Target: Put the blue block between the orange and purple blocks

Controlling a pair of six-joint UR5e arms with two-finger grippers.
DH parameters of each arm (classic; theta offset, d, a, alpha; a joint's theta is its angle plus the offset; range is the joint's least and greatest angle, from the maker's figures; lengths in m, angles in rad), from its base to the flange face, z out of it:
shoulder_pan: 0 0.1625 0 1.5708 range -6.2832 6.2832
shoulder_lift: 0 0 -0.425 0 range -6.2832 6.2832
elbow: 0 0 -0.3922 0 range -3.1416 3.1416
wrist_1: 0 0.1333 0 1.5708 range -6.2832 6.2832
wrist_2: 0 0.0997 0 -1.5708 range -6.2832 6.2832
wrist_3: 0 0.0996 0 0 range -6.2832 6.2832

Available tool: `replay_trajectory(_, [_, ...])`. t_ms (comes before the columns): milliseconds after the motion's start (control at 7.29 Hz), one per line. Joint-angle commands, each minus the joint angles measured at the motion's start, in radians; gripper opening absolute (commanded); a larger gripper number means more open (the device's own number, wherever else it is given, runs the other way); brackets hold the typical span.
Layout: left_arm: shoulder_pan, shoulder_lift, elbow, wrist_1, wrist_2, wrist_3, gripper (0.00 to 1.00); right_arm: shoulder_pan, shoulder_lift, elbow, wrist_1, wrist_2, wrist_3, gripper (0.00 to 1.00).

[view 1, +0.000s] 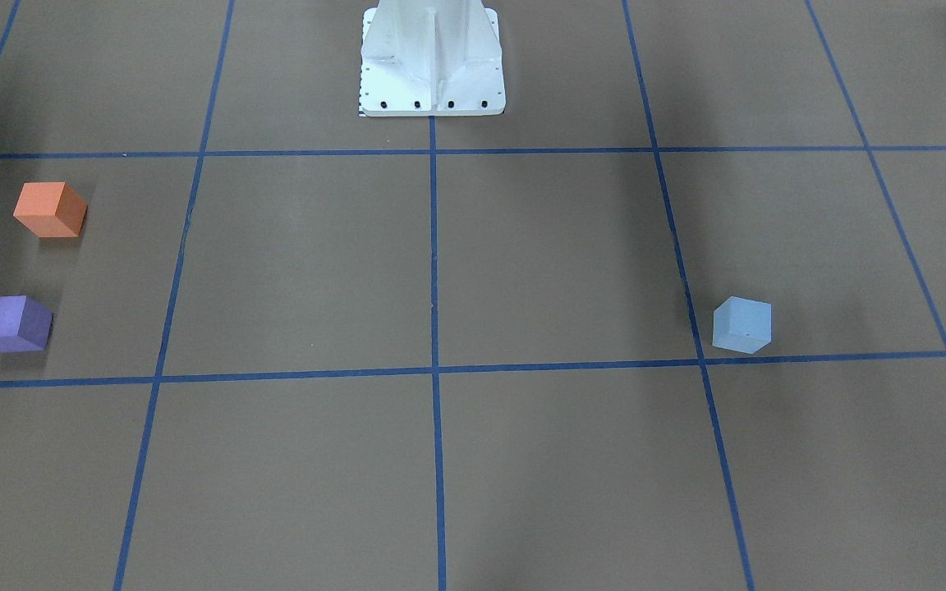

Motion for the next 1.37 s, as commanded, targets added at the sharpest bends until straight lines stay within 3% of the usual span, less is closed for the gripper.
replay_trajectory(0, [0.0, 0.0, -0.002, 0.0, 0.0, 0.004, 1.0, 0.0, 0.002, 0.0, 0.0, 0.0, 0.0, 1.0])
replay_trajectory(548, [0.002, -0.055, 0.0, -0.036, 0.0, 0.0, 1.0, -0.026, 0.023, 0.002, 0.0, 0.003, 0.04, 1.0])
replay_trajectory(823, [0.006, -0.124, 0.062, -0.2, -0.003, -0.003, 1.0, -0.044, 0.04, 0.0, 0.0, 0.003, 0.052, 1.0])
replay_trajectory(960, [0.008, -0.159, 0.092, -0.218, -0.014, -0.027, 1.0, -0.052, 0.051, 0.0, 0.0, 0.003, 0.063, 1.0])
replay_trajectory(1234, [0.084, -0.176, 0.106, -0.335, -0.014, -0.141, 1.0, -0.06, 0.052, 0.0, 0.0, 0.003, 0.068, 1.0])
